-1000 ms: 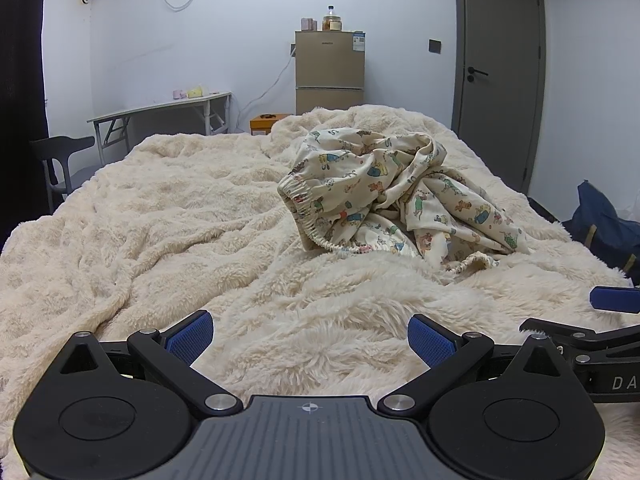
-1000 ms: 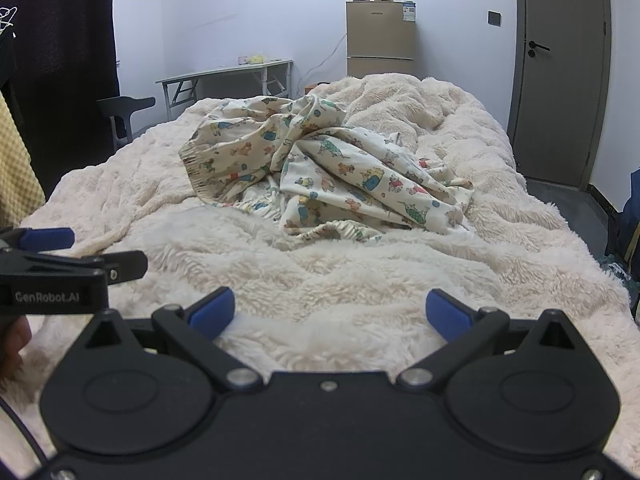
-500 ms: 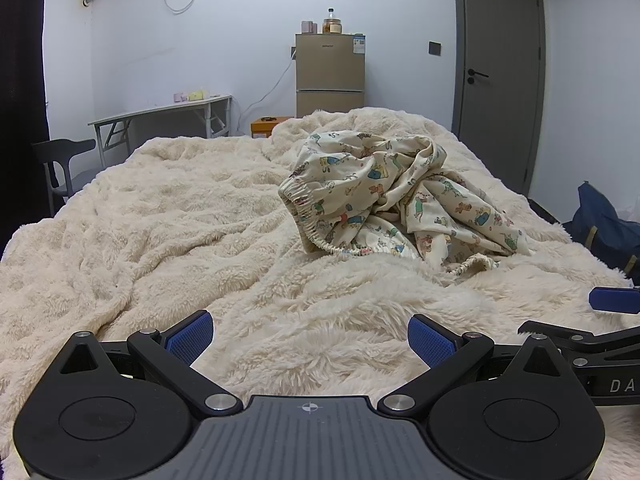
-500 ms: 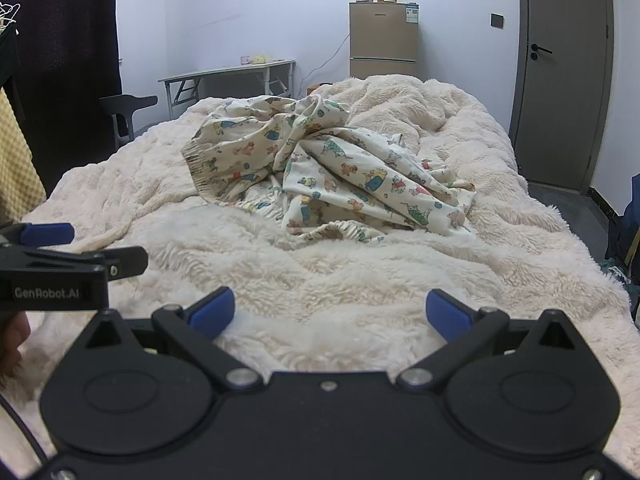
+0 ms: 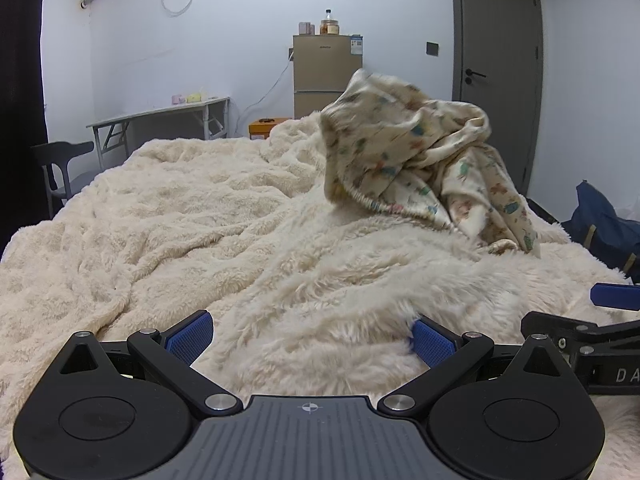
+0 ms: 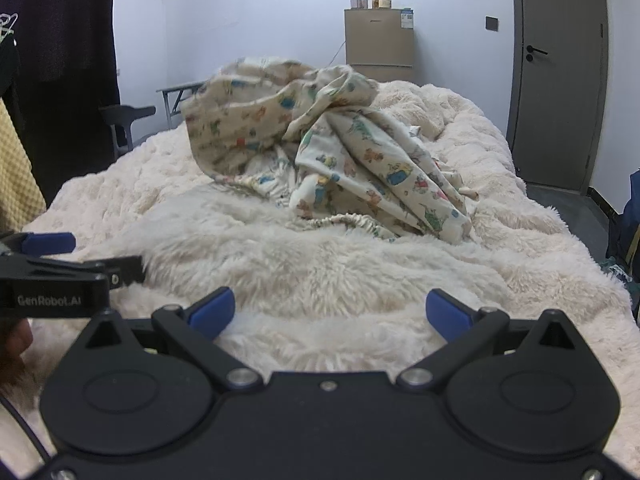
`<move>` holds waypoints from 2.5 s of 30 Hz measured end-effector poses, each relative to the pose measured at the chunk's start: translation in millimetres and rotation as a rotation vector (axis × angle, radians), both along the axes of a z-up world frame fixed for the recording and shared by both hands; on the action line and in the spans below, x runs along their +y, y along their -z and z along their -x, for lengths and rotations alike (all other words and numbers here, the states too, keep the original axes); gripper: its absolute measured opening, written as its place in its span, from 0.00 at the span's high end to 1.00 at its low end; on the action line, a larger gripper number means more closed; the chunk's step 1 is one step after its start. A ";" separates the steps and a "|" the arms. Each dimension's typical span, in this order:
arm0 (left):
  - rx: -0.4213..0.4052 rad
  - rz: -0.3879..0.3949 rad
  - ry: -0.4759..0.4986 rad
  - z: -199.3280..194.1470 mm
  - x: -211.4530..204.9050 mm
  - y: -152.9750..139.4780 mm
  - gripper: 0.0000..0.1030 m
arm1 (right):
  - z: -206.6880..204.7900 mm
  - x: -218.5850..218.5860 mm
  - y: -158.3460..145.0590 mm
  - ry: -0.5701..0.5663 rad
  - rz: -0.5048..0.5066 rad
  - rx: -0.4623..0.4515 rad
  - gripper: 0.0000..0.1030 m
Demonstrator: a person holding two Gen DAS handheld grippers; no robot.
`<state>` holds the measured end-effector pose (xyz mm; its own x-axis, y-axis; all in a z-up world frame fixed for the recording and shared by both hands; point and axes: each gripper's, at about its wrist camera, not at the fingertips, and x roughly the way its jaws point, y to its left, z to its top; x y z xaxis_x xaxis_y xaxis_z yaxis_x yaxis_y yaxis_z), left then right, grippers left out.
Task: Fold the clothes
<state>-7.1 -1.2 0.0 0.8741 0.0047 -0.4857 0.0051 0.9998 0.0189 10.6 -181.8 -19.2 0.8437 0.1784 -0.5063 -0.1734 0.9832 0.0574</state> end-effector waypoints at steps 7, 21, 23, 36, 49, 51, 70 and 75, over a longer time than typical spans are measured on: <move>-0.041 0.004 -0.006 6.0 5.1 -4.8 0.00 | 4.1 -1.4 -1.5 0.002 -0.046 -0.028 0.00; -0.050 0.059 -0.021 -7.2 18.2 -8.8 0.00 | 12.7 -1.5 1.4 0.021 -0.024 -0.109 0.00; -0.069 0.065 -0.031 -5.2 21.4 -12.0 0.00 | 21.2 1.8 -2.1 0.012 -0.014 -0.160 0.00; -0.131 0.054 -0.031 3.3 32.0 -25.5 0.00 | 60.6 10.2 -27.9 -0.031 0.003 -0.372 0.00; -0.047 0.051 -0.051 -14.8 30.8 -10.4 0.00 | 23.5 13.2 -23.3 -0.048 -0.019 -0.153 0.00; -0.031 0.062 -0.050 -15.3 32.6 -9.6 0.00 | 18.9 16.7 -24.0 -0.063 -0.009 -0.123 0.00; -0.099 0.040 -0.114 5.8 47.1 -19.9 0.00 | -138.2 153.4 -67.2 -0.476 0.123 0.216 0.21; -0.086 0.071 -0.137 3.5 58.5 -20.4 0.00 | -146.3 192.9 -30.3 -0.485 0.271 0.221 0.58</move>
<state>-10.6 57.2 20.5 0.9060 0.0953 -0.4123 -0.1302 0.9898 -0.0573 156.9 11.1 11.1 0.5673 0.3567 -0.7423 -0.6190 0.7792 -0.0987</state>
